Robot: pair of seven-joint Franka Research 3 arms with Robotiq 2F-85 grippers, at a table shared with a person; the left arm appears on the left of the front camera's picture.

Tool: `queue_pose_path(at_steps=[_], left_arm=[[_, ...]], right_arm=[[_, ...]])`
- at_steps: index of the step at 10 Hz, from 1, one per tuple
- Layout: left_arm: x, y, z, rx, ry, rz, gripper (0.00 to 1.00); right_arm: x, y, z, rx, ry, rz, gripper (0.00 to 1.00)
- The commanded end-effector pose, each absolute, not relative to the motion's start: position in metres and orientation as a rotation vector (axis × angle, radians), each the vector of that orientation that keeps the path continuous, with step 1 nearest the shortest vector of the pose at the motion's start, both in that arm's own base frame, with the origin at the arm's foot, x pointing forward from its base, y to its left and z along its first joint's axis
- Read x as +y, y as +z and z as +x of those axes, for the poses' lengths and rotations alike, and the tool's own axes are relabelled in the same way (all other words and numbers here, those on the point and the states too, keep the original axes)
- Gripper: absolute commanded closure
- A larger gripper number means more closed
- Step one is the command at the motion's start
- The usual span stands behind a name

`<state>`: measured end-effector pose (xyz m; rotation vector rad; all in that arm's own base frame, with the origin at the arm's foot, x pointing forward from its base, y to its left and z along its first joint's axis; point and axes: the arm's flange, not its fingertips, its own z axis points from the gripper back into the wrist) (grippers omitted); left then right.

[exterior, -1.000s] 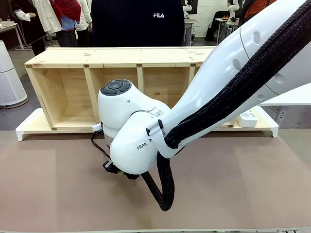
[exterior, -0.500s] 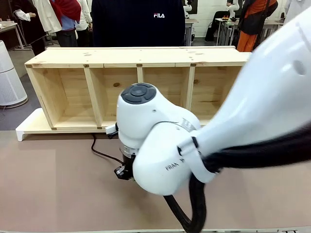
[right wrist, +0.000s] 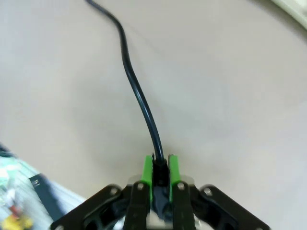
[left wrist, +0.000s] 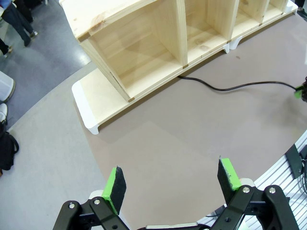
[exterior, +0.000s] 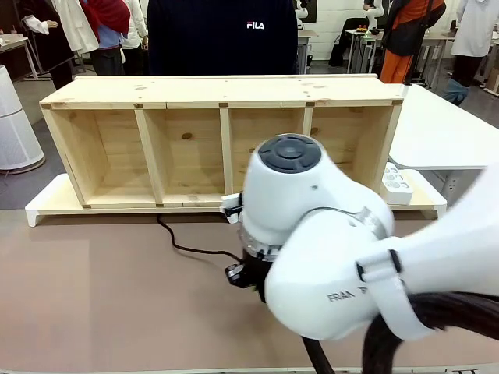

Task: Perform cable management.
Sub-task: Pull the grasped Power Cable to the location of the Power Strip.

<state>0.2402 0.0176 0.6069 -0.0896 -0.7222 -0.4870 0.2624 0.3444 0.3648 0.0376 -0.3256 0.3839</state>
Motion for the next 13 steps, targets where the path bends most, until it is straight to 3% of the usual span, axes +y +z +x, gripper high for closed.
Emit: queue_pose_path(at_steps=[1, 7, 13], left_arm=[[0.018, 0.607, 0.24, -0.724, -0.487, -0.096, 0.0], [0.018, 0.607, 0.24, -0.724, -0.487, -0.096, 0.0], [0.018, 0.607, 0.24, -0.724, -0.487, -0.096, 0.0]], right_arm=[[0.31, 0.366, 0.256, -0.369, 0.268, 0.066, 0.84], [0.236, 0.354, 0.267, -0.348, 0.148, 0.111, 0.84], [0.151, 0.34, 0.243, -0.301, 0.006, 0.105, 0.84]])
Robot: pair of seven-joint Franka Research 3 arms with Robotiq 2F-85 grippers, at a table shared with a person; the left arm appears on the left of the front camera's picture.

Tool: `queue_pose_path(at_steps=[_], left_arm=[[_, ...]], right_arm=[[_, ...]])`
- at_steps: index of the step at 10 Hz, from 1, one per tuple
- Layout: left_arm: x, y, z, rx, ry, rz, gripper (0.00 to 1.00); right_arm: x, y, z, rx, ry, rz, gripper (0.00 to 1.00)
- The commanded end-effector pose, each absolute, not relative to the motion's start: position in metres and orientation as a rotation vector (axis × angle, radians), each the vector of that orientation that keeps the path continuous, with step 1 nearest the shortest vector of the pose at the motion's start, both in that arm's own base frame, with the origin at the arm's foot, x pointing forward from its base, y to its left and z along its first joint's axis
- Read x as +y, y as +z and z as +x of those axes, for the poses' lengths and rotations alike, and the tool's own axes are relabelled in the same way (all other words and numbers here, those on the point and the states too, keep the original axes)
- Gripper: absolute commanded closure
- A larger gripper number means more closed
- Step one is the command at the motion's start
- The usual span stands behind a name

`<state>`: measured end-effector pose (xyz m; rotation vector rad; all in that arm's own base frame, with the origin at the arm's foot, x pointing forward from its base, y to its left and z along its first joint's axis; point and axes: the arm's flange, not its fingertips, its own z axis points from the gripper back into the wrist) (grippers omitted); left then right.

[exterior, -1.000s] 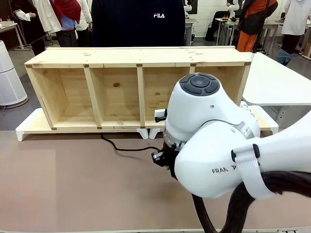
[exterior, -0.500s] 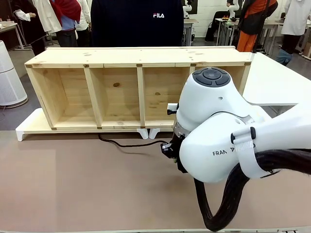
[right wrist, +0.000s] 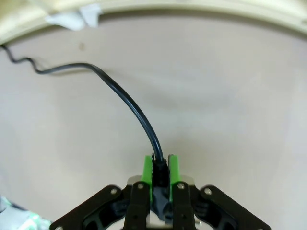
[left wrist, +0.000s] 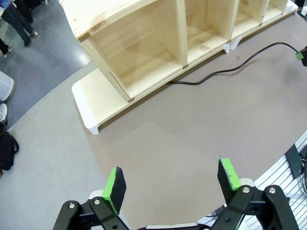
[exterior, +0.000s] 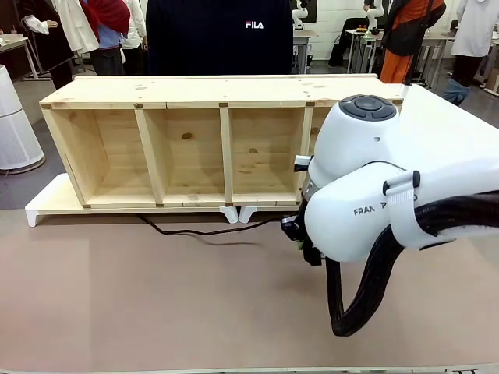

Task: Perform cable management.
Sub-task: Pull the grasped Power Cable to the location of the Power Strip.

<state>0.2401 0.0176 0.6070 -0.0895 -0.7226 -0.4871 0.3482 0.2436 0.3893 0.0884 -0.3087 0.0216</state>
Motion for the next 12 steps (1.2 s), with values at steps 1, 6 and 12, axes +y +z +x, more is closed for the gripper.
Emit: queue_pose_path(at_steps=[1, 6, 12], left_arm=[[0.018, 0.607, 0.24, -0.724, -0.487, -0.096, 0.0], [0.018, 0.607, 0.24, -0.724, -0.487, -0.096, 0.0], [0.018, 0.607, 0.24, -0.724, -0.487, -0.096, 0.0]], right_arm=[[0.14, 0.337, 0.239, -0.291, -0.011, 0.1, 0.84], [0.09, 0.324, 0.235, -0.312, -0.003, 0.071, 0.84], [0.023, 0.311, 0.234, -0.283, -0.052, 0.004, 0.84]])
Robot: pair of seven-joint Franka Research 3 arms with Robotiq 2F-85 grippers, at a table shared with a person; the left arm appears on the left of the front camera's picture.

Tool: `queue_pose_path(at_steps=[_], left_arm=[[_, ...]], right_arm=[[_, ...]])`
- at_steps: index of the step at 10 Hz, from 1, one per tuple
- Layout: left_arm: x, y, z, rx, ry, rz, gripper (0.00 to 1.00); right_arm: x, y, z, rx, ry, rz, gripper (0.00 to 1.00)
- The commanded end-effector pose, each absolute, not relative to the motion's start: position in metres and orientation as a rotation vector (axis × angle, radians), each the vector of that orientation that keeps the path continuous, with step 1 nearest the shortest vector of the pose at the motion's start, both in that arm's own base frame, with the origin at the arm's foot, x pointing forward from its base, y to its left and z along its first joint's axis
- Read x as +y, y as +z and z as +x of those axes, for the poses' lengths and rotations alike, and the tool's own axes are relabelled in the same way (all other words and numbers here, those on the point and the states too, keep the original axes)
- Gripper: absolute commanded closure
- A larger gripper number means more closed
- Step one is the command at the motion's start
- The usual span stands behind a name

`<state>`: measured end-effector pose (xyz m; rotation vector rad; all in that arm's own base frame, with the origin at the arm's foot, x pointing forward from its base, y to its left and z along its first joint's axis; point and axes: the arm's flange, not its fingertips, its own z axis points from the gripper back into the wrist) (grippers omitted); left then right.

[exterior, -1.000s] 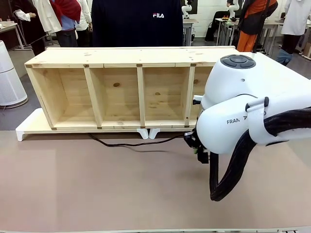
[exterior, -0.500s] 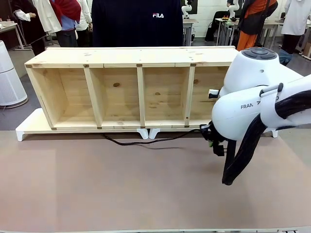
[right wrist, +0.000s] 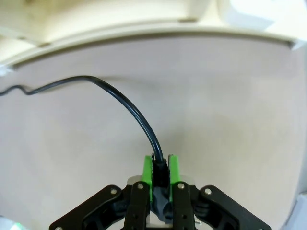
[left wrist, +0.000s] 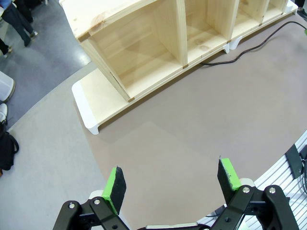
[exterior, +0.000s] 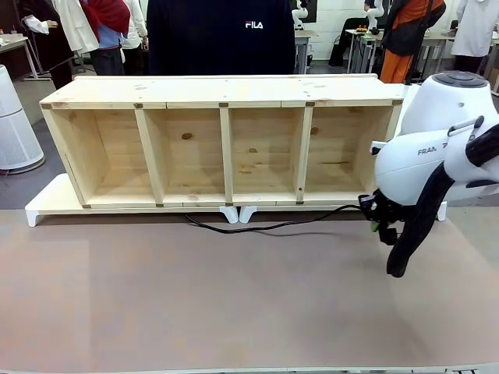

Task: Perform cable management.
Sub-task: Pull the grasped Power Cable to the location of the Power Strip.

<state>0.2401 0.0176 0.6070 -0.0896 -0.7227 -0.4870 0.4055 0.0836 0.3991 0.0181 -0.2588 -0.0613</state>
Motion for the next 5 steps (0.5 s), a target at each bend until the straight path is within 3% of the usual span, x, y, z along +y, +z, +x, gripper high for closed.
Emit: queue_pose_path(at_steps=[1, 5], left_arm=[[0.0184, 0.6066, 0.2398, -0.724, -0.487, -0.096, 0.0], [0.0184, 0.6066, 0.2398, -0.724, -0.487, -0.096, 0.0]], right_arm=[[0.0152, 0.311, 0.2338, -0.287, -0.067, 0.004, 0.84], [0.0069, 0.3132, 0.2385, -0.313, -0.098, 0.003, 0.84]])
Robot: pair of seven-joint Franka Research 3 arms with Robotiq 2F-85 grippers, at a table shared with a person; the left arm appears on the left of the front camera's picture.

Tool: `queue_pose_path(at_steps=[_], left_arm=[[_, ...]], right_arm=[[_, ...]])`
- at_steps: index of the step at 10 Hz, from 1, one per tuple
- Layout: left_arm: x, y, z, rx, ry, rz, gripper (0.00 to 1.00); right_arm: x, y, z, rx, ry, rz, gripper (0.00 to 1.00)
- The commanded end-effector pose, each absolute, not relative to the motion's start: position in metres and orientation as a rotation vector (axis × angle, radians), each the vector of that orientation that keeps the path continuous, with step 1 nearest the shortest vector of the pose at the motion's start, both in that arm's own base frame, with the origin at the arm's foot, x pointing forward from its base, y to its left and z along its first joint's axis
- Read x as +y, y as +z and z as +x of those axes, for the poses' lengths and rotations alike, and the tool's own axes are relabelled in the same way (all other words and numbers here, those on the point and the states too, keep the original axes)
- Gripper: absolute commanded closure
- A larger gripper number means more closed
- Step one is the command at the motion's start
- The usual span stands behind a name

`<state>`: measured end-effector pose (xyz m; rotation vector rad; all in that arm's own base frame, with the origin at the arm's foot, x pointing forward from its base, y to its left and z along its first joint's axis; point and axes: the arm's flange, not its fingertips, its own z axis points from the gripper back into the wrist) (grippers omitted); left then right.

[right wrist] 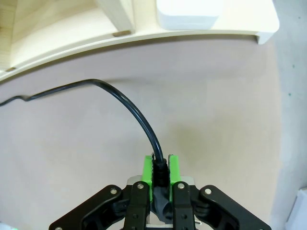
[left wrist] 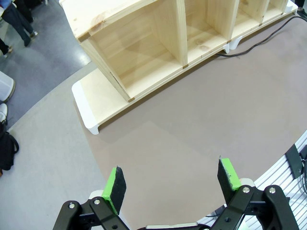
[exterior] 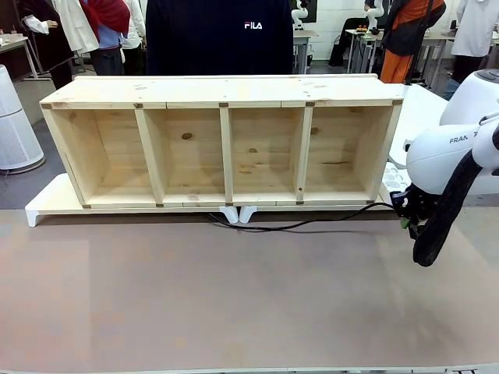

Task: Perform cable management.
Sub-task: Pull the grasped Power Cable to the location of the Power Strip.

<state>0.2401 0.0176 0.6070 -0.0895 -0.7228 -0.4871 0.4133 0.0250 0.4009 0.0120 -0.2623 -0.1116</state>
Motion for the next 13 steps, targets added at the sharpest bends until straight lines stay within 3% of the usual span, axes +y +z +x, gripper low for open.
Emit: queue_pose_path(at_steps=[1, 2, 13], left_arm=[[0.018, 0.607, 0.24, -0.724, -0.487, -0.096, 0.0], [0.018, 0.607, 0.24, -0.724, -0.487, -0.096, 0.0], [0.018, 0.607, 0.24, -0.724, -0.487, -0.096, 0.0]], right_arm=[[0.008, 0.314, 0.24, -0.316, -0.1, 0.003, 0.84], [0.025, 0.401, 0.413, -0.262, -0.112, 0.012, 0.84], [0.004, 0.415, 0.421, -0.278, -0.145, -0.015, 0.84]])
